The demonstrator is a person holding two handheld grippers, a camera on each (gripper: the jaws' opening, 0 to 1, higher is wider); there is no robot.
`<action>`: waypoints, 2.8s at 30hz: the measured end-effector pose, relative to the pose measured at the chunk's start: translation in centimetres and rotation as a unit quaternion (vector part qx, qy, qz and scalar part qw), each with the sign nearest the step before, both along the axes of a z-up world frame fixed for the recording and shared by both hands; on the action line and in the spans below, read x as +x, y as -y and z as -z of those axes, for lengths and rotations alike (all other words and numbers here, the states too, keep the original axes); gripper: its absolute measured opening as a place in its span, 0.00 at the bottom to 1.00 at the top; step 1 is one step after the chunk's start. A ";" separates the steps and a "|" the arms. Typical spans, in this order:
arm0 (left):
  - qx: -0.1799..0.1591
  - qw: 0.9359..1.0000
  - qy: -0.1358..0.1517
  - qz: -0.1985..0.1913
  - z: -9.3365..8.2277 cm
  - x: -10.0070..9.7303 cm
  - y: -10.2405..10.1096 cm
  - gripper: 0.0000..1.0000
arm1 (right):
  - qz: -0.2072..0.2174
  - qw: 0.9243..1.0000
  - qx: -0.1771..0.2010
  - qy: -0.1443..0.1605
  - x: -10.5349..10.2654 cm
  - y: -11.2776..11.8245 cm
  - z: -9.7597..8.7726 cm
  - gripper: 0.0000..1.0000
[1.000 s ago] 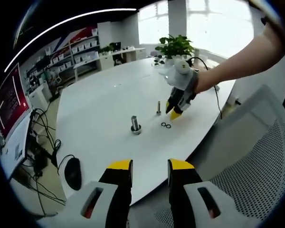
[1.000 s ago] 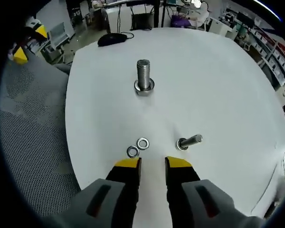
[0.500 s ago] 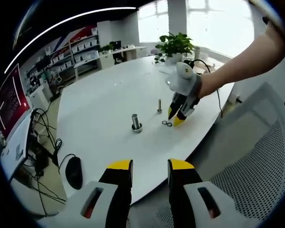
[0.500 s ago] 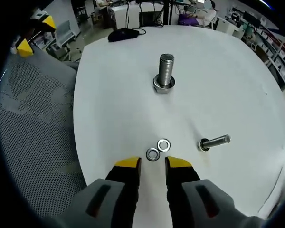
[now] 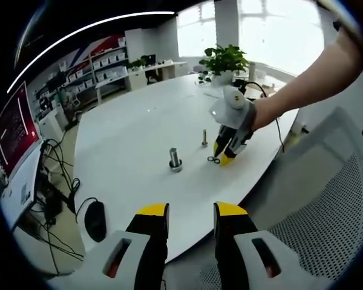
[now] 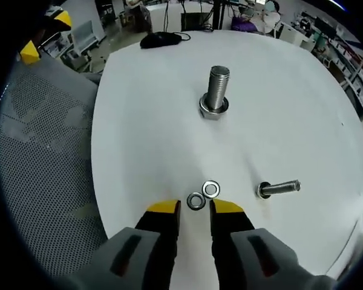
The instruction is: Place the washer onto the threaded stud by aligning its center hole with the stud, sliding it down to the base, and recovering from edge contact or off-axis alignment until the washer reaches the visible bottom stop.
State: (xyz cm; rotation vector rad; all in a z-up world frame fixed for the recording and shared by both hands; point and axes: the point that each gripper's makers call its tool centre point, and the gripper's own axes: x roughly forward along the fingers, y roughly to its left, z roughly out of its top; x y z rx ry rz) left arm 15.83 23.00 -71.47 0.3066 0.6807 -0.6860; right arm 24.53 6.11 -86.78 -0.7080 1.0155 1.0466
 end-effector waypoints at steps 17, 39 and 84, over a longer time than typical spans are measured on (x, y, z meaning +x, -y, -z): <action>-0.006 1.000 0.005 0.002 -0.3 0.0 0.1 0.27 | -0.044 0.999 -0.021 -0.013 -0.7 0.6 0.1 0.16; -0.010 1.000 0.011 0.001 -0.5 0.1 0.2 0.27 | -0.080 0.991 -0.105 -0.035 -0.5 0.5 0.2 0.15; -0.006 1.000 0.006 0.005 -0.3 0.0 0.2 0.27 | 0.081 0.997 -0.007 -0.012 1.4 2.3 -1.7 0.14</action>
